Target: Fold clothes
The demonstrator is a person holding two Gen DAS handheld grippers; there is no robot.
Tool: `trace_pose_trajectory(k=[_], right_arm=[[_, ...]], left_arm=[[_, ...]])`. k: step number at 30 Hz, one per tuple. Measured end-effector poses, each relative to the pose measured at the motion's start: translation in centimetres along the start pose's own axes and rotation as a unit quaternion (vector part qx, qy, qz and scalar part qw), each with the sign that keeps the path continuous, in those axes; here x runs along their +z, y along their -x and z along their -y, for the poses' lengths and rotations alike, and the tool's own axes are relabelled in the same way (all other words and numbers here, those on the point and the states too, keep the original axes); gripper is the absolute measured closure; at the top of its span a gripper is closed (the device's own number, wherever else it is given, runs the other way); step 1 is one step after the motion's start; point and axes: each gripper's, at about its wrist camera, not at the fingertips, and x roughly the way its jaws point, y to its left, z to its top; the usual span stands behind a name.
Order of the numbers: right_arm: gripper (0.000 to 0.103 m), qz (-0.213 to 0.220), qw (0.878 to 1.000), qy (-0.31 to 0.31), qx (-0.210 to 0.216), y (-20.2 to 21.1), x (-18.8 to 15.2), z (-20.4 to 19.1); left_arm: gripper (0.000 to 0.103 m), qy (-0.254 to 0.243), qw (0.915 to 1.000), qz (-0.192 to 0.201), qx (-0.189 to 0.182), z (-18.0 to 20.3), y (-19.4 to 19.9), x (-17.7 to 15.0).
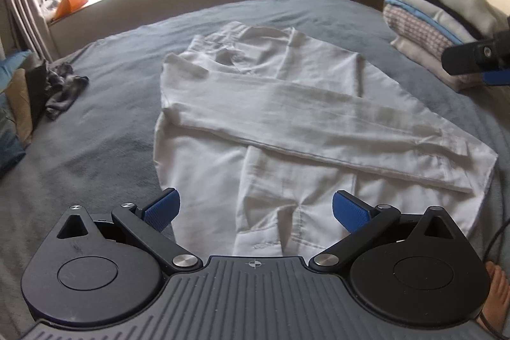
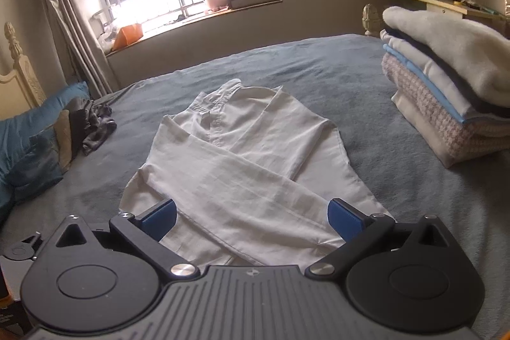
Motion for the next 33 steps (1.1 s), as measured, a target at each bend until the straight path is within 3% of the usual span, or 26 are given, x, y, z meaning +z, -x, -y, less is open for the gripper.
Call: trace_pose_trajectory(k=[5, 13, 18, 28, 33], right_arm=[[0.0, 0.006, 0.999, 0.019, -0.039, -0.1, -0.3, -0.7], [0.0, 0.001, 0.994, 0.084, -0.071, -0.7, -1.0, -1.9], [0.0, -0.023, 0.995, 0.079, -0.053, -1.3, -1.2, -1.7], [0.0, 0.059, 0.992, 0.114, -0.013, -0.3, 2.2, -2.8], [0.0, 0.079, 0.988, 0.134, 0.019, -1.8, 8.2, -3.6]], left_arm=[[0.0, 0.0, 0.9999, -0.006, 0.009, -0.4, 0.0, 0.7], [0.0, 0.017, 0.9989, 0.018, 0.04, -1.3, 0.5, 0.9], [0.0, 0.014, 0.9983, 0.029, 0.048, -1.7, 0.7, 1.0], [0.0, 0.079, 0.9955, 0.052, -0.007, -5.0, 0.2, 4.9], [0.0, 0.093, 0.9929, 0.074, -0.002, -7.4, -0.6, 9.3]])
